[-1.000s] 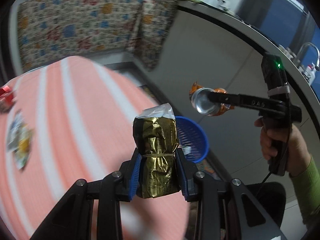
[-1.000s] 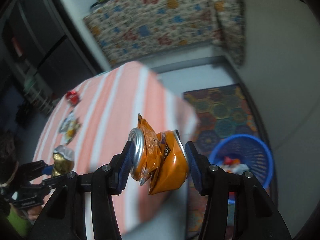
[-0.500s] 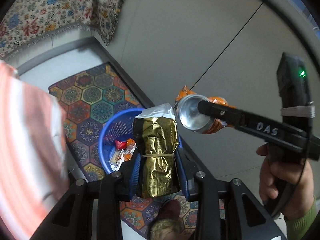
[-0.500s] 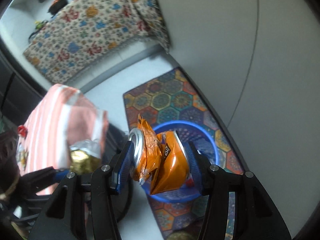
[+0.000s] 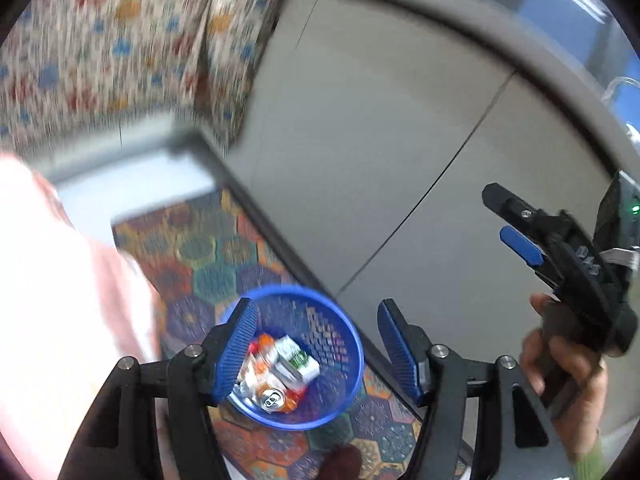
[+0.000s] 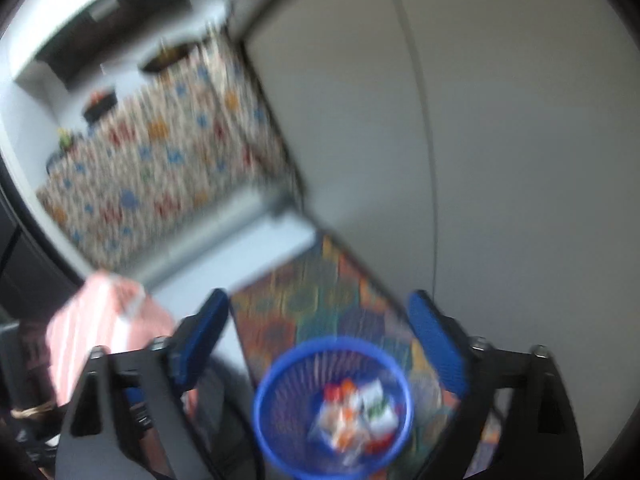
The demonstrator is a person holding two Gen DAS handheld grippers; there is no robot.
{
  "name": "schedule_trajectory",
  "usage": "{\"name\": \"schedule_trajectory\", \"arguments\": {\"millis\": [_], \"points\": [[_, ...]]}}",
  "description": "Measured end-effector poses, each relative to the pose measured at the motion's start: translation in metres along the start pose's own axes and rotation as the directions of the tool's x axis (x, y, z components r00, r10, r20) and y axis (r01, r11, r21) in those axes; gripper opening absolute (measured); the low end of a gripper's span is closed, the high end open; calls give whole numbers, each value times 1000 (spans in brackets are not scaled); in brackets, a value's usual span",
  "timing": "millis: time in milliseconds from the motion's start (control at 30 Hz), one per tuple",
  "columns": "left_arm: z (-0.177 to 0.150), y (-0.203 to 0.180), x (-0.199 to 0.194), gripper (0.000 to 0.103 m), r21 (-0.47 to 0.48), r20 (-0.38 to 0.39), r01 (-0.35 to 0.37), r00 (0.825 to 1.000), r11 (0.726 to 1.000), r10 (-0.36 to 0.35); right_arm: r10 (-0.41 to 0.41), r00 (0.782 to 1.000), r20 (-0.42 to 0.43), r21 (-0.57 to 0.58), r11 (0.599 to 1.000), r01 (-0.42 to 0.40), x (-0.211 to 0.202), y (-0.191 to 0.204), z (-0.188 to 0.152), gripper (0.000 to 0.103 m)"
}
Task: Collect trash
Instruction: 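Return both tools to the table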
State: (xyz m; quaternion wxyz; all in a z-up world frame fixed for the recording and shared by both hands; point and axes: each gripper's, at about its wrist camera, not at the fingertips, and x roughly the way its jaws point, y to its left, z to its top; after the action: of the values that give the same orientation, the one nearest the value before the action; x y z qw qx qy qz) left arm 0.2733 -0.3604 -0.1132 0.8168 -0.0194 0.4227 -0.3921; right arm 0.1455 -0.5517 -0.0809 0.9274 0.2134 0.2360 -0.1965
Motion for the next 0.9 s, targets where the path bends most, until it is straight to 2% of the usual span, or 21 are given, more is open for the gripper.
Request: {"name": "schedule_trajectory", "arguments": {"millis": [67,133,167,233,367,467,533,600,667,700,767,833,867,900], "points": [[4,-1,-47,68,28,58,-18,998,999,16,-3,997,74,-29,1000,6,-23,15,8,103],[-5,4,-97,80,42,109,-51,993,998,46,2,994,113,-62,998,5,-40,32,9,103],[-14,9,-116,81,48,125,-72,990,996,65,5,993,118,-75,997,4,-47,42,7,103],[-41,23,-149,82,53,126,-125,985,991,118,29,996,90,-109,994,-19,-53,66,-5,103],[-112,78,-180,82,25,20,-257,966,966,256,124,990,-64,-192,972,-134,-52,127,-54,103],[-165,129,-203,82,3,-58,-373,926,928,372,197,955,-221,-273,928,-254,-47,188,-107,103],[-185,161,-225,82,-23,-69,-443,895,896,440,231,923,-309,-322,887,-330,-46,228,-142,103],[-196,191,-247,82,-49,-55,-499,866,865,497,261,891,-372,-352,848,-396,-50,263,-169,103],[-202,227,-269,82,-97,-50,-561,828,822,559,283,861,-422,-369,814,-448,-49,298,-195,103],[-204,244,-277,82,-115,-49,-574,819,811,572,290,847,-445,-375,799,-470,-49,313,-205,103],[-205,281,-291,82,-153,-46,-613,788,775,614,292,823,-487,-387,773,-503,-44,343,-225,103],[-205,317,-300,82,-191,-64,-634,770,750,635,293,798,-526,-402,741,-537,-36,371,-238,102],[-206,334,-303,82,-221,-72,-631,771,743,633,286,795,-536,-414,731,-542,-30,386,-243,102],[-207,346,-305,82,-245,-78,-617,781,748,619,275,794,-543,-425,725,-542,-24,399,-247,102]]}}
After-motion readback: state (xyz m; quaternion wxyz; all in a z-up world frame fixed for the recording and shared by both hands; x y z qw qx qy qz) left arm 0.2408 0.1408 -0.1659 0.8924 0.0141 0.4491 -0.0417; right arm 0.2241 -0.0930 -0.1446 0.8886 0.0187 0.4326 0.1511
